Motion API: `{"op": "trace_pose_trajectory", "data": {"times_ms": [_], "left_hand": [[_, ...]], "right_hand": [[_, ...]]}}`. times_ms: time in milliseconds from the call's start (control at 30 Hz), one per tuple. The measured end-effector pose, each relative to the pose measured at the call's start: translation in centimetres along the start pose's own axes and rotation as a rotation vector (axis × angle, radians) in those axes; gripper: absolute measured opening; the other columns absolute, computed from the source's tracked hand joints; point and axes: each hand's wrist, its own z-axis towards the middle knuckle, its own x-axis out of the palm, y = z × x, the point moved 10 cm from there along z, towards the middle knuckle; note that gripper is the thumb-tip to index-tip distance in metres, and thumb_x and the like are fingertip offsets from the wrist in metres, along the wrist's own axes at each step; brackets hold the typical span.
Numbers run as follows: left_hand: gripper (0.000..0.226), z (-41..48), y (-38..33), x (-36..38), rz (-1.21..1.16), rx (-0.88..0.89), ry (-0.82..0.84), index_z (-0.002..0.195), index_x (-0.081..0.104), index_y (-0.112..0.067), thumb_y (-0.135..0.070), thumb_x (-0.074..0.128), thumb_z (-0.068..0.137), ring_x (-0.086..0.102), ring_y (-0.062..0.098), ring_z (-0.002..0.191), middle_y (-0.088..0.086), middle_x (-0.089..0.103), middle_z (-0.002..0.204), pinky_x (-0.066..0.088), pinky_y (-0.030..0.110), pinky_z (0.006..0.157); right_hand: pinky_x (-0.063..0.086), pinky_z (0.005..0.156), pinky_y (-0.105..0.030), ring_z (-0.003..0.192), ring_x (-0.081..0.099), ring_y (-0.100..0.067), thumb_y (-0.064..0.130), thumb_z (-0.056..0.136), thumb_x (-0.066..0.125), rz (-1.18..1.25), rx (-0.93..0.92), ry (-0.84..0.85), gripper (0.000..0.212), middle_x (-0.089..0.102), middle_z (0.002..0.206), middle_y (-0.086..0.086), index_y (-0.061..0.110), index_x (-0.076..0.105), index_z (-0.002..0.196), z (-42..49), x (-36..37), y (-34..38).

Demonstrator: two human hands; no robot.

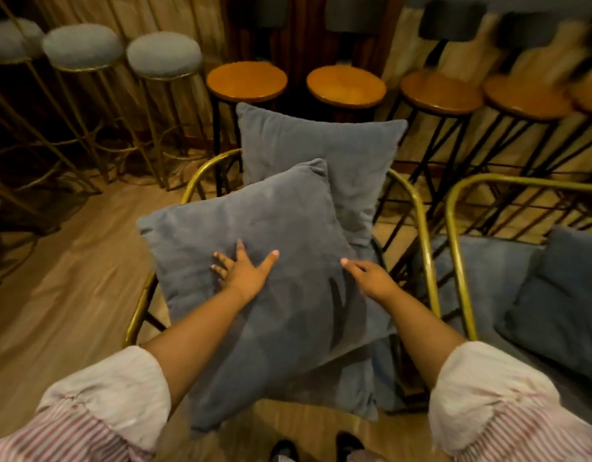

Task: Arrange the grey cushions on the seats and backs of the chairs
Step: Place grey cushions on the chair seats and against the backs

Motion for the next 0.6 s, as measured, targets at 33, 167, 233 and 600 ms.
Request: {"op": "trace_pose_trajectory", "data": {"times_ms": [33, 167, 233, 600], "left_hand": [[0.091, -0.7, -1.2, 0.8, 0.021, 0.028, 0.03, 0.153, 0.006, -0.024, -0.061, 0.051, 0.083, -0.01, 0.043, 0.146, 0.021, -0.015, 0.159, 0.003, 0.053, 0.117], [0.09, -3.7, -5.3, 5.8, 0.045, 0.109, 0.191, 0.152, 0.012, -0.019, -0.059, 0.054, 0.084, -0.005, 0.041, 0.147, 0.02, -0.008, 0.16, 0.009, 0.053, 0.117], [0.102, -5.7, -8.3, 9.8, 0.028, 0.21, 0.303, 0.15, 0.024, -0.017, -0.072, 0.058, 0.071, 0.015, 0.038, 0.146, 0.019, 0.017, 0.159, 0.02, 0.05, 0.118], [0.083, -25.2, -25.2, 33.0, -0.039, 0.423, 0.706, 0.146, 0.027, -0.012, -0.052, 0.062, 0.083, 0.038, 0.02, 0.136, -0.002, 0.036, 0.147, 0.033, 0.025, 0.107]], "right_hand": [[0.046, 0.091, -0.04, 0.098, 0.062, -0.035, 0.035, 0.097, 0.047, 0.008, 0.001, -0.049, 0.046, 0.067, 0.097, -0.026, -0.006, 0.067, 0.092, -1.2, -1.4, -0.2], [0.045, 0.095, -0.039, 0.111, 0.06, -0.034, 0.032, 0.095, 0.051, 0.095, 0.035, -0.236, 0.041, 0.068, 0.113, -0.023, -0.003, 0.066, 0.109, -5.4, -7.6, -3.8], [0.043, 0.094, -0.033, 0.114, 0.059, -0.031, 0.031, 0.094, 0.053, 0.146, 0.062, -0.325, 0.038, 0.067, 0.115, -0.02, 0.001, 0.064, 0.115, -7.9, -11.5, -6.5], [0.038, 0.104, -0.037, 0.128, 0.048, -0.03, 0.036, 0.094, 0.053, 0.256, 0.258, -0.538, 0.056, 0.05, 0.14, -0.015, 0.008, 0.042, 0.141, -21.2, -29.7, -26.6]]}}
